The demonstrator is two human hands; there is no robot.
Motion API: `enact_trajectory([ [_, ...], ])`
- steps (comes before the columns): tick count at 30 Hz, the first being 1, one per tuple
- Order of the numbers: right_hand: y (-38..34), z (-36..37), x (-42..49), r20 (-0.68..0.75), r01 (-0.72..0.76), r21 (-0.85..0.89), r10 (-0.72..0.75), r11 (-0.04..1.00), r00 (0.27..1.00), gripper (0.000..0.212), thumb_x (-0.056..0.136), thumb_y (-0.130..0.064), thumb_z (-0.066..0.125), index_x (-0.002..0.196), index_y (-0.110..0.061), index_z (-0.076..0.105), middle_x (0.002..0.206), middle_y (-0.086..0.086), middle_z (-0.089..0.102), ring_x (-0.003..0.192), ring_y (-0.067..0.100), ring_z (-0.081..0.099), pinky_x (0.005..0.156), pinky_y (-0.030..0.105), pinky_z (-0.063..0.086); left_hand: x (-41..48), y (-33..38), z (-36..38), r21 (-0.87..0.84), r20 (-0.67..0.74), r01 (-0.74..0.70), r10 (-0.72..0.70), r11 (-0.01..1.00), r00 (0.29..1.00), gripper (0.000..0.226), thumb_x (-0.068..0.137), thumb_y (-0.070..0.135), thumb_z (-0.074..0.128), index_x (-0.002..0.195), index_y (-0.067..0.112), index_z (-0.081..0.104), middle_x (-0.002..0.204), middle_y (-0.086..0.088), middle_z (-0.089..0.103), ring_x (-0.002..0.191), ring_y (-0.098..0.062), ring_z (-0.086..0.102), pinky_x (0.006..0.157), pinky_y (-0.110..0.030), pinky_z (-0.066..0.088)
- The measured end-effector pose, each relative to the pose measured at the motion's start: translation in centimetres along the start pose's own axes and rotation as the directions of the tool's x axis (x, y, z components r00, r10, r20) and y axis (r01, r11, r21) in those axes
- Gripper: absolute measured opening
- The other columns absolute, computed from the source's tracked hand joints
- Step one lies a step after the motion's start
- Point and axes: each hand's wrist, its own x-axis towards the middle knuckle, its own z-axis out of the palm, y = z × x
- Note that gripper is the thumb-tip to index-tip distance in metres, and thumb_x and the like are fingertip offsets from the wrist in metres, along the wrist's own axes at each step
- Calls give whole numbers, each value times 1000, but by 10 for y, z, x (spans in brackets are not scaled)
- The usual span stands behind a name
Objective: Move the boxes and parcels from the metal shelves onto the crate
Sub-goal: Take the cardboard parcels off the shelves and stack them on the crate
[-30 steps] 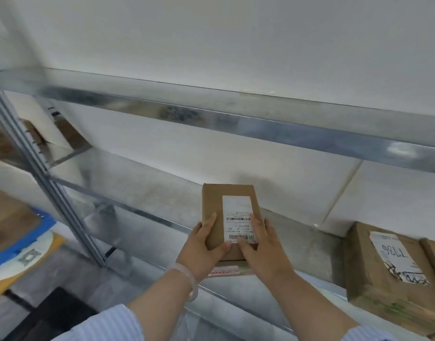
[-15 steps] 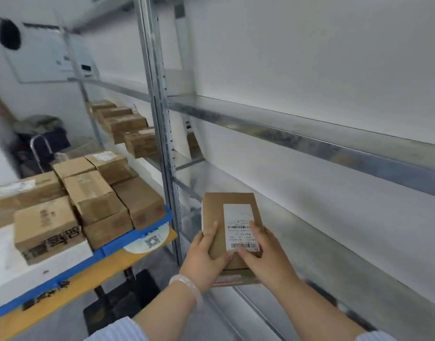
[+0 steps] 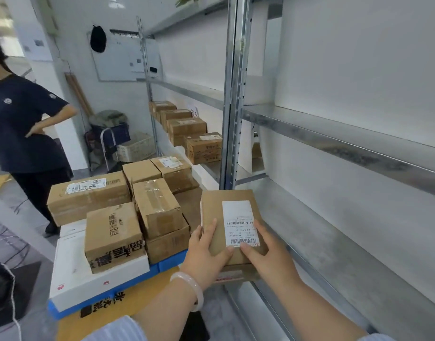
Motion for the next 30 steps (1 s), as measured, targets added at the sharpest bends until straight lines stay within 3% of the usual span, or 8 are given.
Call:
enact_trajectory([
  [4, -4, 14, 45, 20, -4, -6, 4, 1000, 1000, 61, 85, -50, 65, 139, -52, 37, 110, -35, 48, 105, -3, 46, 78, 18, 37, 31, -7, -8, 3, -38, 34, -34, 999, 999, 79, 82, 54, 65, 145, 49, 18, 143, 10, 17, 116, -6, 36, 94, -17, 35],
  [7, -4, 24, 82, 60, 4, -16, -3, 1000, 998, 59, 86, -52, 62, 139, -55, 35, 109, -33, 48, 101, -3, 46, 71, 15, 37, 59, -9, -12, 29, -51, 55, -53, 998, 997, 82, 83, 52, 65, 148, 43, 15, 149, 7, 14, 117, -2, 33, 96, -15, 31],
  [12, -7, 35, 151, 168, 49, -26, -44, 998, 985, 59, 88, -49, 62, 140, -52, 36, 115, -26, 49, 100, -2, 45, 70, 13, 36, 101, -9, -17, 172, -71, 99, -88, 980, 994, 85, 85, 55, 61, 150, 43, 7, 160, 2, 5, 142, -18, 18, 114, -31, 26],
  [17, -6, 53, 207, 255, 74, -91, -49, 993, 966, 57, 89, -51, 60, 141, -49, 37, 138, -12, 50, 115, 11, 50, 80, 26, 43, 128, -13, -25, 289, -112, 201, -175, 936, 978, 84, 86, 57, 57, 149, 46, 4, 161, 0, 1, 146, -24, 7, 117, -41, 20],
  [20, 0, 68, 227, 318, 78, -156, -24, 985, 948, 57, 92, -49, 56, 144, -46, 34, 143, -5, 48, 126, 19, 47, 84, 28, 41, 132, -20, -23, 313, -109, 183, -156, 932, 982, 79, 87, 54, 58, 150, 43, 11, 160, 7, 8, 145, -18, 12, 118, -39, 22],
  [22, 2, 77, 237, 325, 79, -181, -16, 980, 946, 56, 93, -51, 53, 145, -46, 33, 144, -4, 48, 127, 20, 47, 80, 27, 37, 131, -25, -21, 370, -91, 178, -155, 912, 984, 76, 89, 53, 55, 150, 42, 12, 160, 7, 3, 146, -17, 7, 118, -33, 14],
  [27, 4, 98, 261, 373, 104, -97, -60, 990, 926, 55, 94, -50, 51, 145, -47, 30, 143, -9, 48, 127, 19, 46, 92, 34, 42, 136, -31, -24, 487, -191, 185, -102, 853, 976, 67, 91, 51, 51, 149, 42, 18, 159, 11, 9, 144, -11, 7, 113, -25, 10],
  [30, 6, 107, 269, 378, 126, -95, -82, 987, 922, 56, 94, -52, 48, 146, -48, 28, 141, -10, 50, 125, 17, 48, 95, 39, 44, 140, -31, -28, 656, -279, 170, 27, 736, 960, 64, 91, 52, 46, 148, 40, 22, 158, 8, 19, 142, -14, 17, 115, -30, 13],
])
